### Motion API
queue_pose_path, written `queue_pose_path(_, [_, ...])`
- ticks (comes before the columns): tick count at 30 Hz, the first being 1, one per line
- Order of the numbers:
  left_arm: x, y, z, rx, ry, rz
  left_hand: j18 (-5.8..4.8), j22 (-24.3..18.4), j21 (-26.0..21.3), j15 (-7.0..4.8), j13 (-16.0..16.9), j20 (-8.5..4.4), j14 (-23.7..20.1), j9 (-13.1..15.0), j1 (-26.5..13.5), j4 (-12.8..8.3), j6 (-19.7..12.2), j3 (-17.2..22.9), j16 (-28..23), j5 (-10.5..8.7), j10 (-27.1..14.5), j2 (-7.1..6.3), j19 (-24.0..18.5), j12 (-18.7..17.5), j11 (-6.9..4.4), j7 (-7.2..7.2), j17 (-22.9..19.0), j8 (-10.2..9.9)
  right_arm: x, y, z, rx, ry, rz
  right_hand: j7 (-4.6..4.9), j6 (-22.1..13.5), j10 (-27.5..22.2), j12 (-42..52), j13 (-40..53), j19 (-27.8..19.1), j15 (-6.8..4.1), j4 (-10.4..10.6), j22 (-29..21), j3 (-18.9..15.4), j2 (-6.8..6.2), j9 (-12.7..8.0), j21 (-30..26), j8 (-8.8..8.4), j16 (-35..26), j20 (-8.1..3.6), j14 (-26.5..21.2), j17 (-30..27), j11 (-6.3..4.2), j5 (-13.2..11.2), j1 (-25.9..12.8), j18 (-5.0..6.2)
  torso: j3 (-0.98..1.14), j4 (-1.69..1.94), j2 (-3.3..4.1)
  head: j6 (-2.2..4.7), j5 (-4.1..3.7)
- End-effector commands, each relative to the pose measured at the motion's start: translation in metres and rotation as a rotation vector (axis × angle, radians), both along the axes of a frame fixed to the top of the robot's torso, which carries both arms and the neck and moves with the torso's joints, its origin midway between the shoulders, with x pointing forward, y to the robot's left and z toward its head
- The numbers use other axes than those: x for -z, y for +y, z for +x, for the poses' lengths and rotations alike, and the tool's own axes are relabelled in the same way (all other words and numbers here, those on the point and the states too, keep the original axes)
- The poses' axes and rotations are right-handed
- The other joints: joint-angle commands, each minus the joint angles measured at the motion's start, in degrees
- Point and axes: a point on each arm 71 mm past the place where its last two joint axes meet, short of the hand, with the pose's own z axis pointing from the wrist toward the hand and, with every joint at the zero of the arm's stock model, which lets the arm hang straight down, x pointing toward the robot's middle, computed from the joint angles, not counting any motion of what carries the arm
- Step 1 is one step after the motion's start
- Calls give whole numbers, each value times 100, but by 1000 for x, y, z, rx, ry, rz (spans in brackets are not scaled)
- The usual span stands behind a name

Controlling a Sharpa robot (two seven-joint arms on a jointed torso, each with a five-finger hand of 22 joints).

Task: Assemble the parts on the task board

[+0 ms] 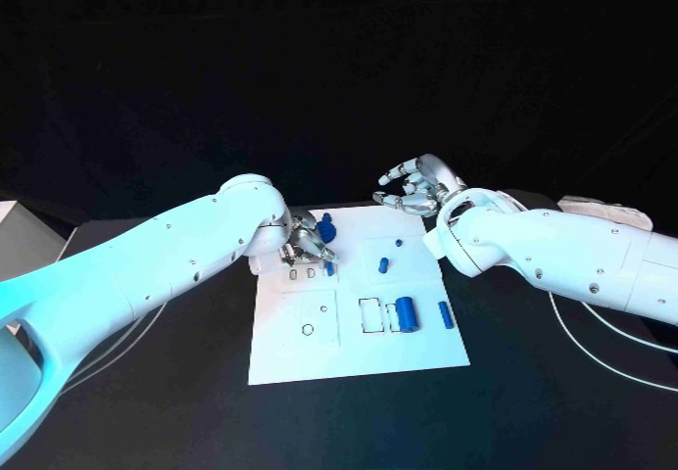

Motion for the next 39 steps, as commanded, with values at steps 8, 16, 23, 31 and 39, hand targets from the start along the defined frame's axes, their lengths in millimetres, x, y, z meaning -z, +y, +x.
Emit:
queue_pose_path(8, [2, -3, -2, 26, 31, 8, -28, 22, 48, 46, -9, 25, 283, -33, 10, 8, 101, 41, 41, 6, 1, 47, 1, -28, 1, -7, 757, -56, 0, 1, 0, -11, 5, -4, -9, -40, 249, -36, 1214, 311, 30, 1, 782, 41, -40, -5, -34, -14, 33, 42, 606, 1503, 40, 31, 4, -58, -1, -1, -1, -35, -8])
queue_pose_path(16, [4, -3, -2, 24, 34, 8, -29, 31, 54, 40, -21, 20, 285, -52, 25, 1, 169, 57, 42, 8, 8, 61, 6, -34, -10, -19, 760, -66, 0, 2, 0, -14, 7, -4, -4, -54, 254, -31, 1218, 311, 36, 2, 781, 49, -39, -6, -36, -14, 33, 47, 606, 1503, 45, 38, -19, -57, 1, -3, 3, -49, -15])
queue_pose_path(23, [6, -3, -2, 20, 37, 8, -28, 27, 53, 36, -27, 18, 286, -61, 43, -7, 194, 69, 43, 10, 9, 68, 3, -39, -15, -25, 761, -71, 0, 2, 0, -16, 9, -5, -4, -54, 254, -31, 1218, 311, 36, 2, 781, 49, -39, -6, -36, -14, 33, 47, 606, 1503, 45, 38, -19, -57, -2, -3, 11, -65, -23])
queue_pose_path(31, [7, -2, -2, 14, 37, 7, -27, 25, 54, 27, -58, 11, 283, -78, 84, -17, 232, 105, 40, 13, -1, 102, 2, -60, -25, -34, 754, -87, 0, 3, 0, -17, 11, -5, -4, -53, 257, -26, 1221, 311, 37, 1, 783, 55, -35, -5, -34, -9, 35, 49, 606, 1506, 45, 39, -25, -58, 0, 6, 10, -91, -45])
queue_pose_path(39, [7, -3, -2, 10, 36, -1, -27, 23, 54, 20, -94, 4, 282, -96, 141, -40, 251, 142, 38, 14, -15, 120, 0, -85, -32, -40, 749, -108, 1, 3, 0, -18, 13, -6, -4, -53, 257, -26, 1221, 311, 37, 1, 783, 55, -35, -5, -34, -9, 35, 49, 606, 1506, 45, 39, -25, -58, 7, 0, 7, -123, -41])
